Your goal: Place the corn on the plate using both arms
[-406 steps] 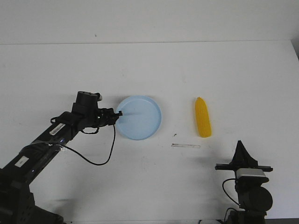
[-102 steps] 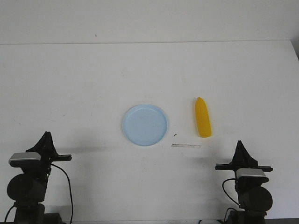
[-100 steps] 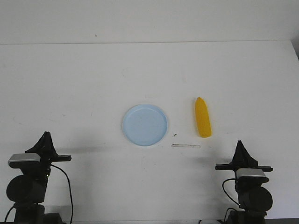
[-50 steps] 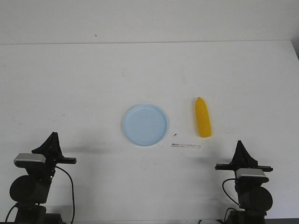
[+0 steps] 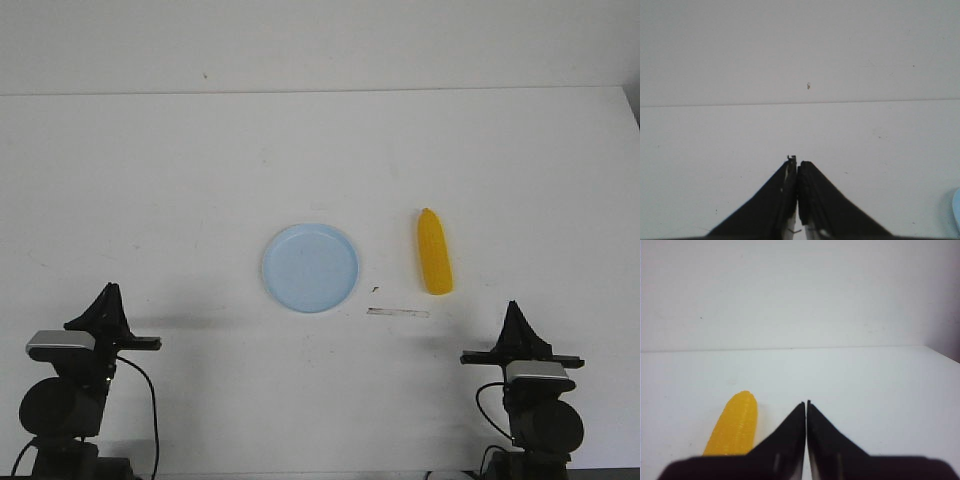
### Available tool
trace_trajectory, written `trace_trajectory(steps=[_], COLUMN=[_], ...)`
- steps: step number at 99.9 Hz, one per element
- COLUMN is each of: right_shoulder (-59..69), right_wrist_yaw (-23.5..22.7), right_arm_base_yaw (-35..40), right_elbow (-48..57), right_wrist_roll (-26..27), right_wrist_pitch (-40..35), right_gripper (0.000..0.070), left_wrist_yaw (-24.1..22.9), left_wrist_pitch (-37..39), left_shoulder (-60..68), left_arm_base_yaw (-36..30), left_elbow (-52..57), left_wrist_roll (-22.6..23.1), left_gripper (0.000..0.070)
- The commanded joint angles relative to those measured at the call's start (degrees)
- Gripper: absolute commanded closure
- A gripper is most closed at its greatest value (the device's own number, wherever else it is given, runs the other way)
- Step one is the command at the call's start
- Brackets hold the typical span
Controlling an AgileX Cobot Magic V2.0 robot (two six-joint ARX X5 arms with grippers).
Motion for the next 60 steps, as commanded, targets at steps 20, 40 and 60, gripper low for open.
trace_trajectory(steps=[20, 40, 60], right_shoulder=[0.1, 0.1, 0.1], right_wrist_yaw=[0.0, 0.0, -0.2], right_arm_base_yaw=[0.0, 0.0, 0.0], right_elbow=[-0.1, -0.1, -0.1], right_wrist_roll=[0.0, 0.0, 1.0], right_wrist_pitch=[0.6, 0.6, 0.6], right_gripper=[0.0698, 0.0698, 0.0698], left_wrist_yaw=[-0.2, -0.2, -0.2], left_wrist_pitch=[0.8, 0.8, 0.8], left_shoulder=[0.0, 0.0, 0.0], left_arm_base_yaw=[0.0, 0.0, 0.0], left_elbow=[0.5, 0.5, 0.5], left_wrist_roll=[0.0, 0.0, 0.0], left_gripper=[0.0698, 0.0698, 0.0699])
